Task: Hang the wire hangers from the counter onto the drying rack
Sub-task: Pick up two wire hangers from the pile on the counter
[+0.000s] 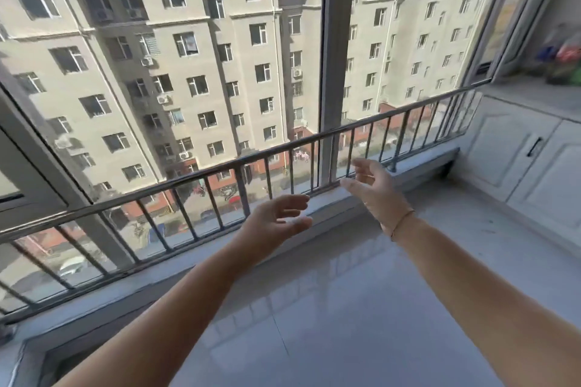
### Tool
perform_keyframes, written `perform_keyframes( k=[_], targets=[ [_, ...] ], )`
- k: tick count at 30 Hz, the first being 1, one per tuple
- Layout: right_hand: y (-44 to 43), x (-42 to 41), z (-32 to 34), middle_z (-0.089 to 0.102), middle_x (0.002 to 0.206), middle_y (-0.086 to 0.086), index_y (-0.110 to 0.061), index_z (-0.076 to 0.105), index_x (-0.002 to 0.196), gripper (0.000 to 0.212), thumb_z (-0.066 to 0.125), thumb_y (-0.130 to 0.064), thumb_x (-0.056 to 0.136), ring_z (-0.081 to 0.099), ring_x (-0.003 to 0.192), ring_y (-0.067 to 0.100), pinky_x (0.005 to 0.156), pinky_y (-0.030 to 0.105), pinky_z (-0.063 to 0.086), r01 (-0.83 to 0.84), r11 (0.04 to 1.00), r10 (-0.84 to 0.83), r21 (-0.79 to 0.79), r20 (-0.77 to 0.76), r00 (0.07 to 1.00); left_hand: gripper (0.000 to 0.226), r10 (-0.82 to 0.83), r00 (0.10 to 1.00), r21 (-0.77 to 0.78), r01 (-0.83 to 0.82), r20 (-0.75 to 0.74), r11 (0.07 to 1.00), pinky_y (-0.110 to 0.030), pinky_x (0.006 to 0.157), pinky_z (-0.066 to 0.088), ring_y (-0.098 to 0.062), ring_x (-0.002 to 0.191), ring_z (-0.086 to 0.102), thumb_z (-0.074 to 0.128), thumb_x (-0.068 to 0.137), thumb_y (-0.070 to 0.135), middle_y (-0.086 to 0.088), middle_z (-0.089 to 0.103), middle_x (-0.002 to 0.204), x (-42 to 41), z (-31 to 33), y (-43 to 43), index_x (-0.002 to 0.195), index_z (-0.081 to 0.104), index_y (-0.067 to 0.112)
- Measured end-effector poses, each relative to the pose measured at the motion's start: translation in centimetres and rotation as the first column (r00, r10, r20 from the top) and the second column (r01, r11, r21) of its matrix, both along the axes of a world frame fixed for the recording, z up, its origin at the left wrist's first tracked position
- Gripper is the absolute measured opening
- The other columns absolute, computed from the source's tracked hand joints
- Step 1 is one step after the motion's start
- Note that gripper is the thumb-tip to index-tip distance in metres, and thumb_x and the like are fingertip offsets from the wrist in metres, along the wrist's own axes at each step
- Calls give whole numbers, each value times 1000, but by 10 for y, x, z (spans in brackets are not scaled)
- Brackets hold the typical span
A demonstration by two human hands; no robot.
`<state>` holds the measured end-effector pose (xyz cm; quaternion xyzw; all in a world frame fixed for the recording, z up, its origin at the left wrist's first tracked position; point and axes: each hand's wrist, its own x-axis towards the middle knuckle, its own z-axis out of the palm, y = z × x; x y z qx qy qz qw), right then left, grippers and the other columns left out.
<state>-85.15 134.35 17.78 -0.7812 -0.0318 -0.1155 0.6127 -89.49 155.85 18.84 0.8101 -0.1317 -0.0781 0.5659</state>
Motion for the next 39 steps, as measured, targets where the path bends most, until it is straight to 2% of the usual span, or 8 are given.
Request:
perform_keyframes(
  k=[3,7,14,23,25,30,34,39],
  targets=[
    [-67,-1,-4,54,111,-1,-23,52,113,34,68,-21,83,50,111,16,91,24,41,113,994,-113,2,-3,994,39,-79,997,0,79,-8,997,-34,101,46,-9,110,60,71,82,21,4,66,117,16,-3,-59,119,61,23],
    [-144,-5,-7,53,113,0,-24,51,112,33,67,-19,83,49,114,15,96,28,41,241,970,-241,34,-23,970,39,-189,982,-18,188,-24,982,-28,99,47,-9,109,61,70,82,16,0,65,117,39,-6,-134,120,60,18],
    [-251,7,-17,50,123,-4,-18,50,124,46,68,-19,82,46,118,12,96,28,39,413,909,-411,60,-45,911,46,-387,922,2,388,-24,922,-29,103,45,-10,113,59,70,82,20,4,63,120,103,-9,-248,126,57,19],
    [-383,54,-7,48,135,5,-14,46,129,52,68,-18,82,44,127,18,88,25,39,628,778,-627,-7,-59,777,46,-591,806,18,591,27,806,-39,107,42,-8,114,58,72,80,24,6,64,121,208,-1,-399,124,58,23],
    [-410,59,-7,48,136,5,-14,46,130,54,69,-18,81,44,127,18,91,26,39,671,741,-671,-6,-59,740,46,-627,778,30,627,24,779,-39,107,41,-8,115,57,72,80,25,7,63,121,227,1,-431,124,57,23],
    [-474,66,-14,48,129,-6,-19,46,129,53,69,-20,82,45,121,14,95,27,36,741,671,-737,29,-83,671,47,-695,719,62,694,-5,717,-35,108,40,-3,115,56,72,80,28,13,62,119,259,0,-509,125,57,26],
    [-535,75,-22,47,131,-4,-18,45,130,54,70,-20,81,44,121,13,94,27,35,770,636,-764,46,-99,637,48,-728,685,79,728,-27,681,-29,106,40,4,111,55,71,81,29,17,60,118,273,-6,-575,127,55,26],
    [-627,90,-31,47,134,-3,-19,44,133,59,71,-21,80,44,123,13,96,29,36,770,637,-762,38,-117,636,48,-728,685,60,728,-33,683,-30,105,41,2,113,55,72,81,29,17,62,119,295,-16,-671,126,54,32]
  ],
)
